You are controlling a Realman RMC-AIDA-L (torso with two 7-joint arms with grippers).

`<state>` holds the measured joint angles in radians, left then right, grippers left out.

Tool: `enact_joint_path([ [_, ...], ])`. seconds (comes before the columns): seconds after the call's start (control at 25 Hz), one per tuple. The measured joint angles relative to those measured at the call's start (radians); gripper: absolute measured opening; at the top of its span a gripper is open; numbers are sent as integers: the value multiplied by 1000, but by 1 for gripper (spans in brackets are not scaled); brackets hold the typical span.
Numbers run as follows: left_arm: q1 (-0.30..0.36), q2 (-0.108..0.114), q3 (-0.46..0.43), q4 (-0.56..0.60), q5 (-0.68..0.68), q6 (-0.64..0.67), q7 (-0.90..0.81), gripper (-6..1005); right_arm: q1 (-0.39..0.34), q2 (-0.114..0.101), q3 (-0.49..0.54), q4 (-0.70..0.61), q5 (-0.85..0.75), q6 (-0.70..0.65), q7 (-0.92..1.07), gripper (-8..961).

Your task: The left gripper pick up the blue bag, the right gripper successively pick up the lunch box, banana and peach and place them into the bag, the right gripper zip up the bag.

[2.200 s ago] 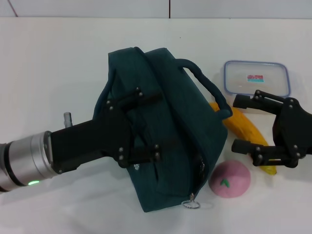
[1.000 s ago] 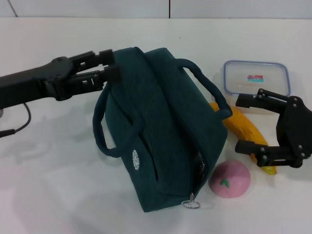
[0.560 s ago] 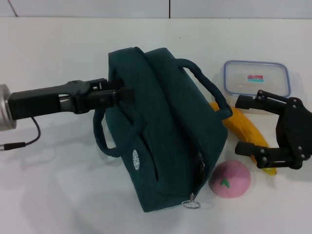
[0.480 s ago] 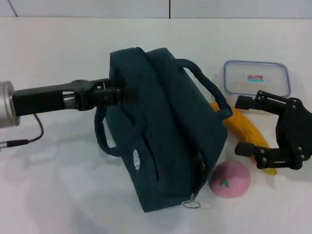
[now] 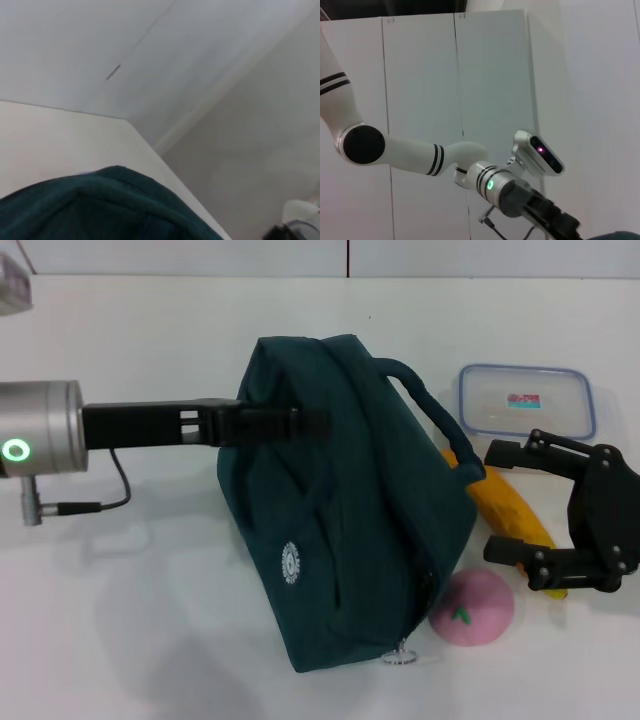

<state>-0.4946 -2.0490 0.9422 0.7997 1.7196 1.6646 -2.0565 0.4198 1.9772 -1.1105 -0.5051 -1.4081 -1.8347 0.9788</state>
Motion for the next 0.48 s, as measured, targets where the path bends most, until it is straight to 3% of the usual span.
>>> enact_joint_path([
  [0.24,-15,-15,1,7,45,-116,-20,785,-8,-2,4,2,0,1,-1,869],
  [0.48,-18,-15,-4,8,54,-180,-25,773,-11,-2,5,2,0,5,-2,870],
])
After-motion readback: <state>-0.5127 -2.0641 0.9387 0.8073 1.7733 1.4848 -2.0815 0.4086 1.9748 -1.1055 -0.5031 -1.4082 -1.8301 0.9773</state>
